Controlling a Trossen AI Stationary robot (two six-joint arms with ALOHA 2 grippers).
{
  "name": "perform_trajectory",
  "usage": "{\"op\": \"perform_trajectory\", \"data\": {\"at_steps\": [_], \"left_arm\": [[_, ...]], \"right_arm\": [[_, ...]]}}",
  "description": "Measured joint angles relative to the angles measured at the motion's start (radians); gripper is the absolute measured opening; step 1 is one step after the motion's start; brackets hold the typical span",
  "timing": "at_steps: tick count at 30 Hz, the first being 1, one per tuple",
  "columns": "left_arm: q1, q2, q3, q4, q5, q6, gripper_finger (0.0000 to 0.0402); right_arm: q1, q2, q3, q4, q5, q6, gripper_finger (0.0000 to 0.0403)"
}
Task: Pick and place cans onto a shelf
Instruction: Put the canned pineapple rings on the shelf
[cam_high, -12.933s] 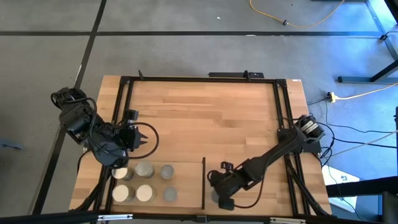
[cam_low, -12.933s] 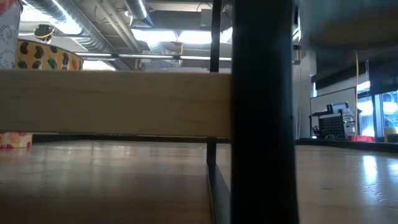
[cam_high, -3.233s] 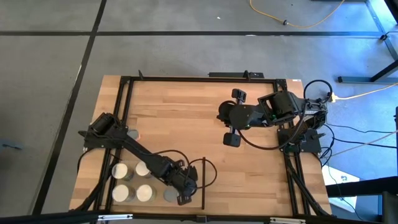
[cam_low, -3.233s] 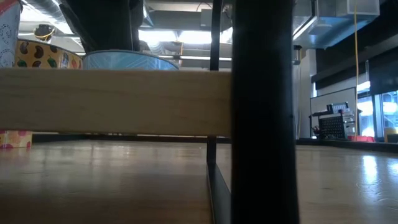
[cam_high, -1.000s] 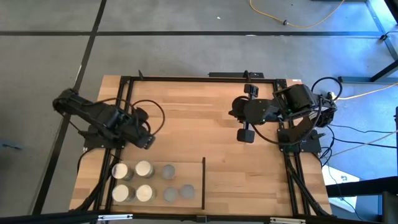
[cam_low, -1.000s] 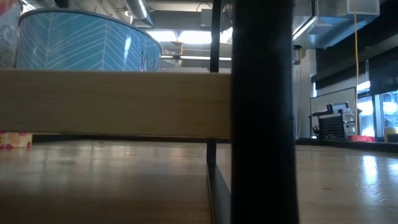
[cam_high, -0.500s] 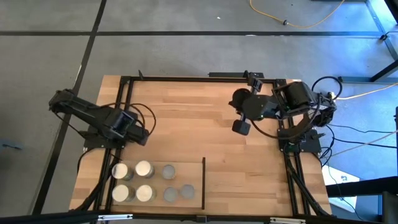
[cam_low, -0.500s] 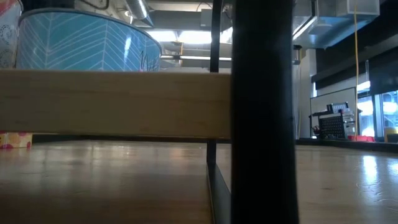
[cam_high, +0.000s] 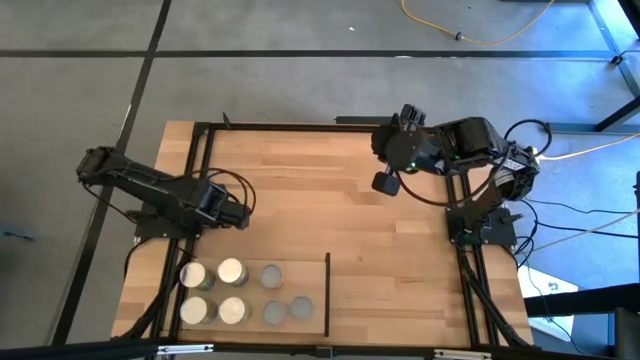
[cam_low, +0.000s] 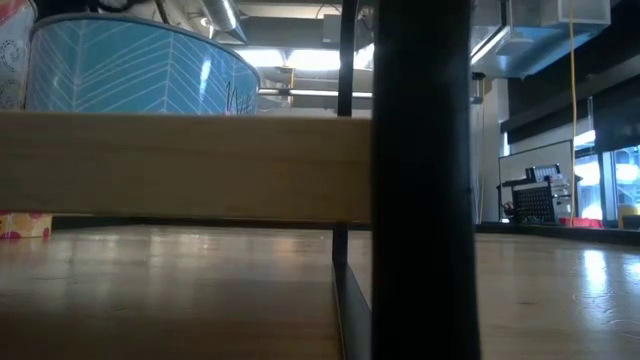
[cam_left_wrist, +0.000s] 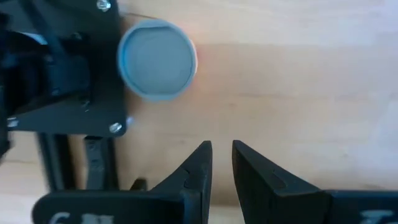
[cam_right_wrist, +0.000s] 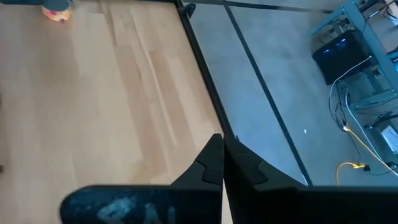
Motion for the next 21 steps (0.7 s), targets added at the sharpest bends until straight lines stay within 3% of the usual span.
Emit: {"op": "perform_trajectory", "data": {"at_steps": [11, 17, 21], "left_arm": [[0.116, 0.000, -0.152, 0.096, -0.013, -0.052, 0.0055], [0.164, 0.000, -0.166, 0.113, -0.102, -0.048, 0.0055], [0.193, 0.000, -0.167, 0.113, -0.108, -0.047, 0.0055]], "right_arm": [[-0.070, 0.000, 0.000, 0.000, 0.000, -0.104, 0.0005], [-0.110, 0.000, 0.000, 0.000, -0.001, -0.133, 0.0005], [-0.134, 0.000, 0.000, 0.000, -0.002, -0.136, 0.0005]]}}
